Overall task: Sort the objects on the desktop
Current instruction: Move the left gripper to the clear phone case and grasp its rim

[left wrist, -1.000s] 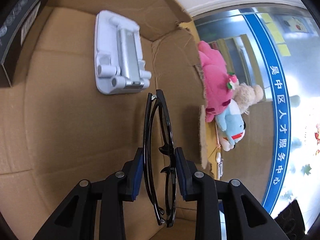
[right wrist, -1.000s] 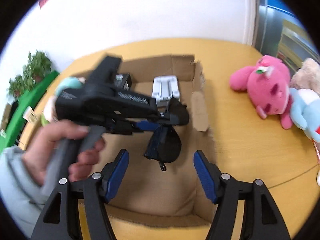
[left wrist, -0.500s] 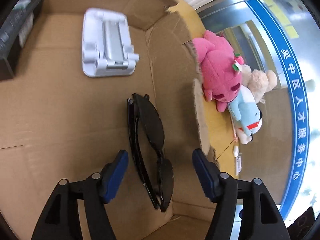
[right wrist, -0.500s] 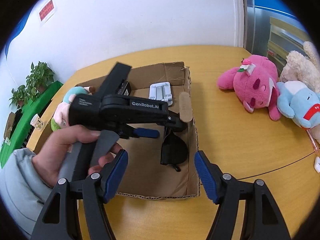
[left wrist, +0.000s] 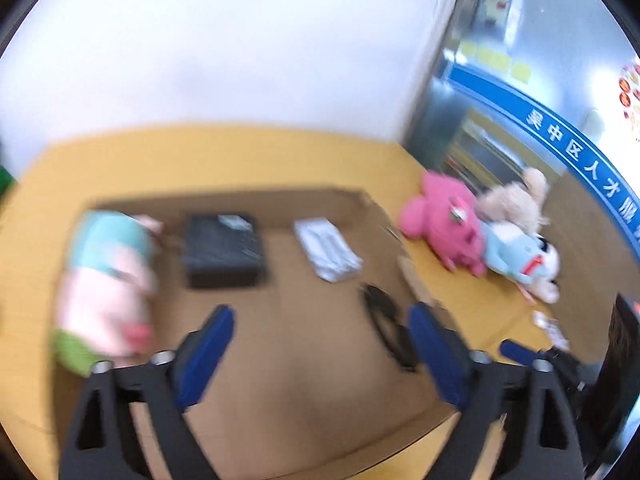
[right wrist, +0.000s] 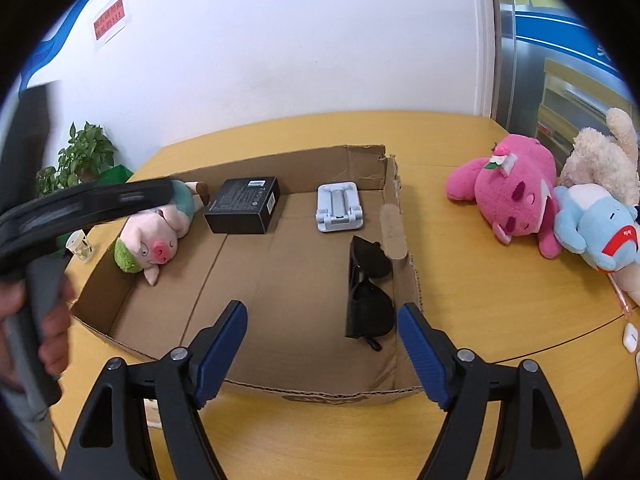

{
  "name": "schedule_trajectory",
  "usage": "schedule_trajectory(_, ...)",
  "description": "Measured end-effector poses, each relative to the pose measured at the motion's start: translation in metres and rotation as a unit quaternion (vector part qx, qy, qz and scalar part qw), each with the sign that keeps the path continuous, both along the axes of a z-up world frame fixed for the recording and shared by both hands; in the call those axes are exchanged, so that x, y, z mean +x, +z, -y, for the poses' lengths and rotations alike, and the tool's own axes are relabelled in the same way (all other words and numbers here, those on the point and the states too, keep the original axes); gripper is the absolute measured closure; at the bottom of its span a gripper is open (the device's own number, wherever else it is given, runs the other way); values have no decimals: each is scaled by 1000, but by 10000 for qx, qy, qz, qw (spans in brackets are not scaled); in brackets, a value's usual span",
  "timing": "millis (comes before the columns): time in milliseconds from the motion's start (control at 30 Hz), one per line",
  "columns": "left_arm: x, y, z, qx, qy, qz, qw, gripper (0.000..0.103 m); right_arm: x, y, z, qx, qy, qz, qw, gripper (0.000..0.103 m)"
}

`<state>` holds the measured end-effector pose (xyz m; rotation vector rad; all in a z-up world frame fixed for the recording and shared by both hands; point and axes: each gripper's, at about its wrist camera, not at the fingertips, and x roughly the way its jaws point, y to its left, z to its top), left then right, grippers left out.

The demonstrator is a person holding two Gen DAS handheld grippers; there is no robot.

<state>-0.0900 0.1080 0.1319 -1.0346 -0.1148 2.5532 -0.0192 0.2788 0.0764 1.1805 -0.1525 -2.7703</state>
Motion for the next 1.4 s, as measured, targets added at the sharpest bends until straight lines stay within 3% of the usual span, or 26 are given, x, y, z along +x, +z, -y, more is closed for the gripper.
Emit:
schedule_trajectory(167,60,13,45,-791,635,-931,9905,0,3,-7,22,-15,109,61,9999,25)
schedule_trajectory(267,83,13,57,-1149,951,-1212,9814,0,6,-11,37,42,231,99,9997,24)
schedule_trajectory(333,93,11,71,-1181,1096,-1258,9789,0,9,-15,50,152,317,102,9993,24)
schedule_trajectory(567,115,-1,106,-800,1396,-1072,9811,0,21,-18,76,464,464,33,9978,23)
schedule_trajectory(1033,143,-11,120,-614,1453,-1123,9811,0,35,-15,86,600,522,-219,9966,22)
schedule_trajectory(1233,150,-35,142,-565,1429,-722,9855,0,37,-36,109,251,1310,157,9909,22)
schedule_trajectory(1400,157,-75,170,-497,1469,-61,9879,0,46,-74,147,42,2137,712,9743,22)
